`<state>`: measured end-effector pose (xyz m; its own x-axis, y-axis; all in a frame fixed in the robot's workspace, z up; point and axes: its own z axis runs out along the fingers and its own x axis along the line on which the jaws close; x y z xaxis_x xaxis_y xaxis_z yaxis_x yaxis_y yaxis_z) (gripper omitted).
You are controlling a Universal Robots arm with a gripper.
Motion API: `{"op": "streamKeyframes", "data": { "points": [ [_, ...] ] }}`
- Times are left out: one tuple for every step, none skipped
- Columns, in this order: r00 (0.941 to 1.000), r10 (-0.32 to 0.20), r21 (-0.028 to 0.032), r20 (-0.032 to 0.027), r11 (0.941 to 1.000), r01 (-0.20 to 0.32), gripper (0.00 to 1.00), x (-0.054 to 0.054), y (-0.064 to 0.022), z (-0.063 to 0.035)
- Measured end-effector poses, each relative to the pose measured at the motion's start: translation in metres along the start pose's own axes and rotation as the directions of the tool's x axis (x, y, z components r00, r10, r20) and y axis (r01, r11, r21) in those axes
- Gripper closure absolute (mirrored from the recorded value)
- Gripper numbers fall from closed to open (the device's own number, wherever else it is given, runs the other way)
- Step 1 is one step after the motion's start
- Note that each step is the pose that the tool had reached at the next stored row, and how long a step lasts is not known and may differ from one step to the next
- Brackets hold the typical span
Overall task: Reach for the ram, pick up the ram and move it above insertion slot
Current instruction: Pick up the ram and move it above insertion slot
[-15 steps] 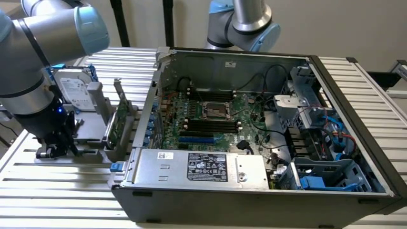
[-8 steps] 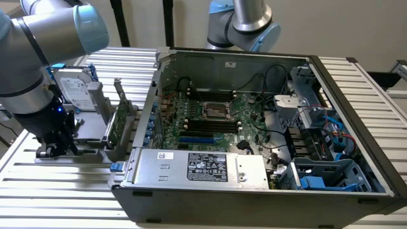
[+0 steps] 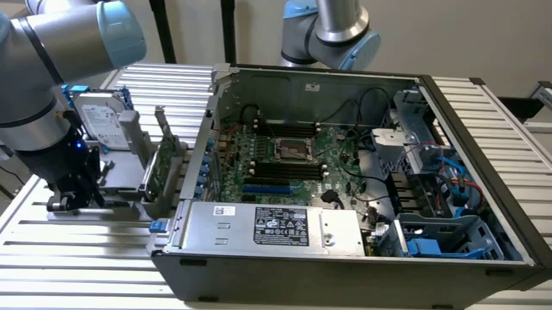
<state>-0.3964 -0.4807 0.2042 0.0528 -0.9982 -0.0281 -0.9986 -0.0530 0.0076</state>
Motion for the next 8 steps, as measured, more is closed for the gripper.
{"op": "streamKeyframes", "data": {
  "points": [
    [1.0, 0.0, 0.0, 0.0006, 1.0, 0.0, 0.86, 0.0, 0.0, -0.0016],
    [1.0, 0.0, 0.0, 0.0011, 1.0, 0.0, 0.86, 0.0, 0.0, -0.0034],
    [1.0, 0.0, -0.0001, 0.0015, 1.0, 0.0, 0.86, 0.0, 0.0, -0.0051],
    [1.0, 0.0, -0.0003, 0.0018, 1.0, 0.0, 0.86, 0.0, 0.0001, -0.0068],
    [1.0, 0.0, -0.0005, 0.0022, 1.0, 0.0, 0.86, 0.0, 0.0001, -0.0089],
    [1.0, 0.0, -0.0006, 0.003, 1.0, 0.0, 0.86, 0.0, 0.0, -0.011],
    [1.0, 0.0, -0.0009, 0.0042, 1.0, 0.0, 0.86, 0.0, 0.0001, -0.0139],
    [1.0, 0.0, -0.0011, 0.0055, 1.0, 0.0, 0.86, 0.0, 0.0001, -0.0172]
  ]
}}
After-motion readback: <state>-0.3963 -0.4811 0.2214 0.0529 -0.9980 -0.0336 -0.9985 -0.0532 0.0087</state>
